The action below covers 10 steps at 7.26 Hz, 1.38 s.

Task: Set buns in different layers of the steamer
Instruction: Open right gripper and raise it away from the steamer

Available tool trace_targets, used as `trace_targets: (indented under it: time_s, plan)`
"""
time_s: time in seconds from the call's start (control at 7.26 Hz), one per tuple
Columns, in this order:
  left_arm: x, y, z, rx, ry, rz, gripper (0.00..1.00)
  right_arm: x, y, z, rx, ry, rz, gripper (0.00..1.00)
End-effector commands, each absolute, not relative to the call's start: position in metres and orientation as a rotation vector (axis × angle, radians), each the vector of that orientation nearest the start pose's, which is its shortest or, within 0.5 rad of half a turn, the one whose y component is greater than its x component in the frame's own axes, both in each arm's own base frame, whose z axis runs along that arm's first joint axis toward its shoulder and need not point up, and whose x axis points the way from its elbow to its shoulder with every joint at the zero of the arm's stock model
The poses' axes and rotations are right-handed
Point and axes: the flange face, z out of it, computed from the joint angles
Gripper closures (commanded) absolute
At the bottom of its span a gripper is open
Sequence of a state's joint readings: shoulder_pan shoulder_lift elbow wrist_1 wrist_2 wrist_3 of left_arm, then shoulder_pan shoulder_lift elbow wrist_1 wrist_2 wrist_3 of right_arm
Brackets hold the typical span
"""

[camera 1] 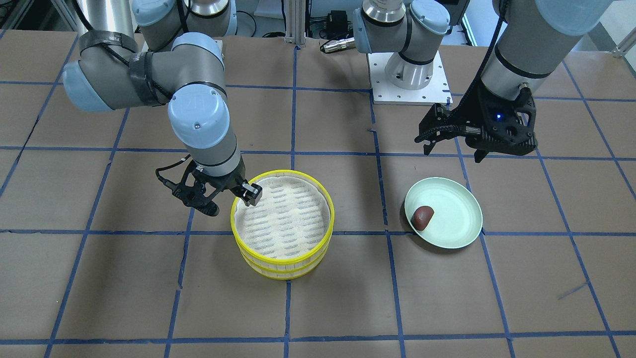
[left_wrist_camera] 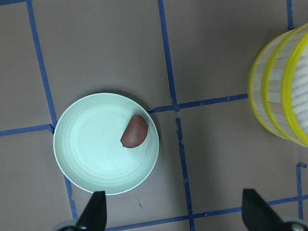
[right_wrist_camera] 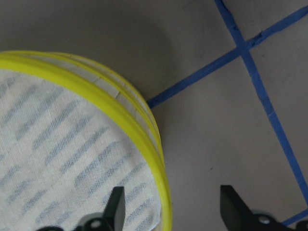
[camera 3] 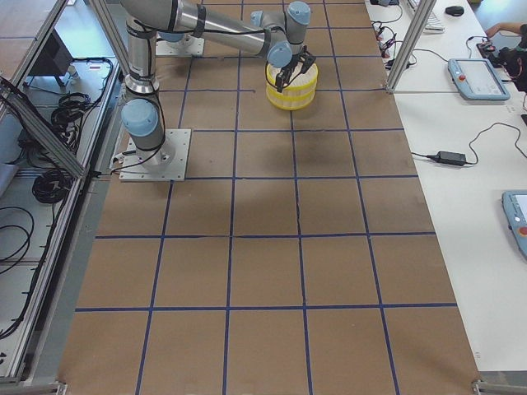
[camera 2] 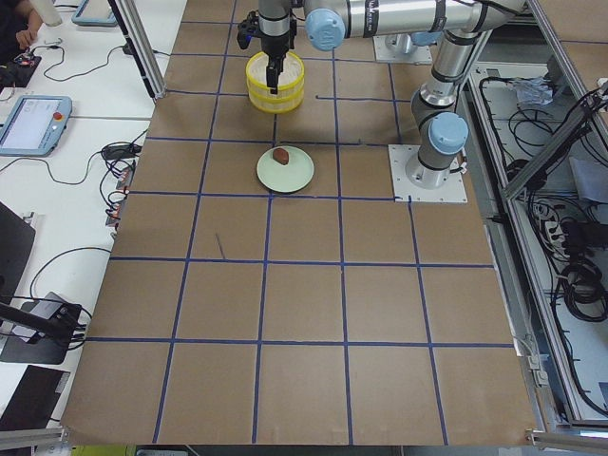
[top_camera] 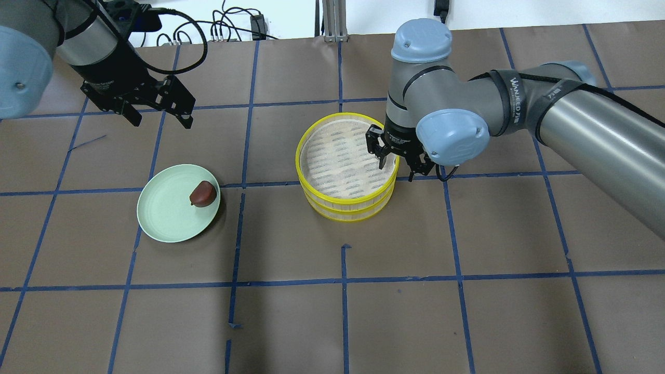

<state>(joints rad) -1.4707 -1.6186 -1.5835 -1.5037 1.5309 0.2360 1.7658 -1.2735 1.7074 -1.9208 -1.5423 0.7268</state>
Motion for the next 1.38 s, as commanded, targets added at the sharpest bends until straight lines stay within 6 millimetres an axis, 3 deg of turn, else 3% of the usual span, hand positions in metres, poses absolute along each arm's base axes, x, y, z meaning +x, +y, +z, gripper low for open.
trace_targets:
  time_s: [0.0, 0.14, 0.28, 0.41, 0.55, 0.69, 0.83, 0.96, 1.1, 1.24]
  plan:
    - [-0.086, -0.523, 0.463, 0.219, 3.172, -0.013, 0.00, 0.180, -0.549, 0.369, 0.803, 3.051, 0.079, 0.00]
    - [-0.086, -0.521, 0.464, 0.219, 3.170, -0.015, 0.00, 0.138, -0.544, 0.425, 0.748, 3.057, 0.148, 0.00]
    - [-0.086, -0.519, 0.465, 0.221, 3.167, -0.014, 0.00, 0.113, -0.524, 0.492, 0.629, 3.074, 0.149, 0.00]
    - [-0.086, -0.517, 0.461, 0.221, 3.166, -0.001, 0.00, 0.116, -0.488, 0.536, 0.506, 3.106, 0.123, 0.00]
    - [-0.086, -0.513, 0.457, 0.219, 3.168, 0.010, 0.00, 0.120, -0.450, 0.565, 0.392, 3.105, 0.113, 0.00]
    - [-0.086, -0.513, 0.456, 0.219, 3.170, 0.013, 0.00, 0.117, -0.431, 0.575, 0.145, 3.119, 0.132, 0.00]
    - [-0.086, -0.513, 0.455, 0.219, 3.168, 0.015, 0.00, 0.115, -0.435, 0.571, 0.009, 3.131, 0.122, 0.00]
    - [-0.081, -0.513, 0.451, 0.249, 3.162, 0.028, 0.00, 0.114, -0.457, 0.549, 0.029, 3.133, 0.060, 0.00]
    - [-0.072, -0.518, 0.433, 0.345, 3.084, 0.081, 0.00, 0.113, -0.474, 0.543, 0.029, 3.142, -0.092, 0.00]
    - [-0.069, -0.526, 0.409, 0.352, 3.073, 0.073, 0.00, 0.114, -0.474, 0.540, 0.027, 3.142, -0.099, 0.00]
